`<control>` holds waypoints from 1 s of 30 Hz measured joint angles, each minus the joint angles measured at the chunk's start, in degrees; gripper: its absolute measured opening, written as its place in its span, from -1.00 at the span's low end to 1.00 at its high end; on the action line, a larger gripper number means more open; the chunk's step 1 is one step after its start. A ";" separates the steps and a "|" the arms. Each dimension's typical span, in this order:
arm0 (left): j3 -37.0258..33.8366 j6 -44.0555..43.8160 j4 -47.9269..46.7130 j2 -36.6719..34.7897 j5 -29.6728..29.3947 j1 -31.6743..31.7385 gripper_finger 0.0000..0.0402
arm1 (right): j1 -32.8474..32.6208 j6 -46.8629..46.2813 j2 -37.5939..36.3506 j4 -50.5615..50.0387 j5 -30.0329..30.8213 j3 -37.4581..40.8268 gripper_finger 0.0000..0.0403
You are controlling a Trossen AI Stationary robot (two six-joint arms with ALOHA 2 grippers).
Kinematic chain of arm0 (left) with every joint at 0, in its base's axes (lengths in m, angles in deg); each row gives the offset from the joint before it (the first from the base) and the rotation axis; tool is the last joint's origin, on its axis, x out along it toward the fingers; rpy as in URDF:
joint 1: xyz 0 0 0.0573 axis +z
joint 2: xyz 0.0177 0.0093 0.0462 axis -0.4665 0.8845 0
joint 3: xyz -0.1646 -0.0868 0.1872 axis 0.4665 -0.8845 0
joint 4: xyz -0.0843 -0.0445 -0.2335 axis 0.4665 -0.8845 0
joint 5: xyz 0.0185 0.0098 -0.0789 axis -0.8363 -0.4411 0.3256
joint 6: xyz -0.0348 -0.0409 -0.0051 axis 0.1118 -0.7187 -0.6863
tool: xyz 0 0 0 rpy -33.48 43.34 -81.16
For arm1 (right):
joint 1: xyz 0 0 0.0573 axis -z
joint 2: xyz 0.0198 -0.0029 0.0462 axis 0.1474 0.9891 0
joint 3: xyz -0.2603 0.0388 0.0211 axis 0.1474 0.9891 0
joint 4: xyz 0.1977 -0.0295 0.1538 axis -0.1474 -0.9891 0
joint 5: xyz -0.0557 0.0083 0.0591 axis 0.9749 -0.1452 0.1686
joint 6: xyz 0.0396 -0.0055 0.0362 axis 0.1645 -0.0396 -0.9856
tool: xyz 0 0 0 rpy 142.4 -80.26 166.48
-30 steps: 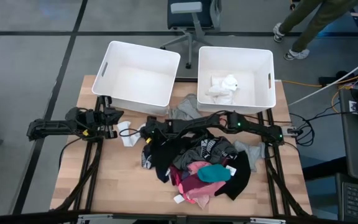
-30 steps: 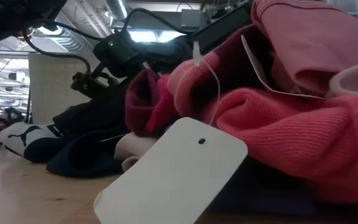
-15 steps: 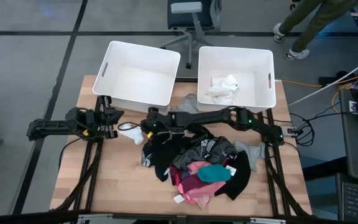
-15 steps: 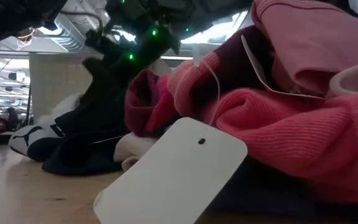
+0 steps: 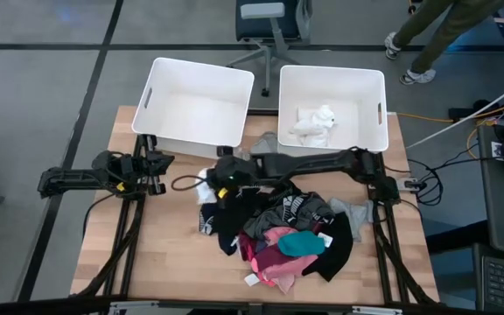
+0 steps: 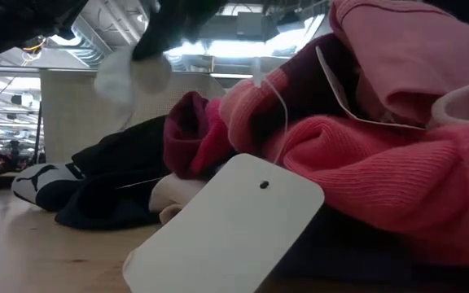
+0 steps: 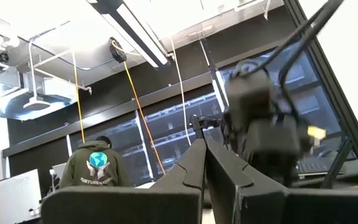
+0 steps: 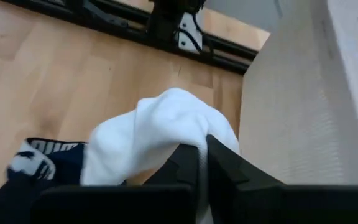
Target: Sort clothes
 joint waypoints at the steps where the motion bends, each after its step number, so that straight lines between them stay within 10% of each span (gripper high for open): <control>1: 0.00 -0.04 -0.02 0.00 0.00 0.01 -0.98 | -0.46 0.02 -0.80 -1.61 0.77 0.00 -0.91; 30: 0.00 0.00 -0.06 0.02 0.00 0.01 -0.98 | -4.32 -15.84 -31.93 -41.99 35.83 -0.02 -0.90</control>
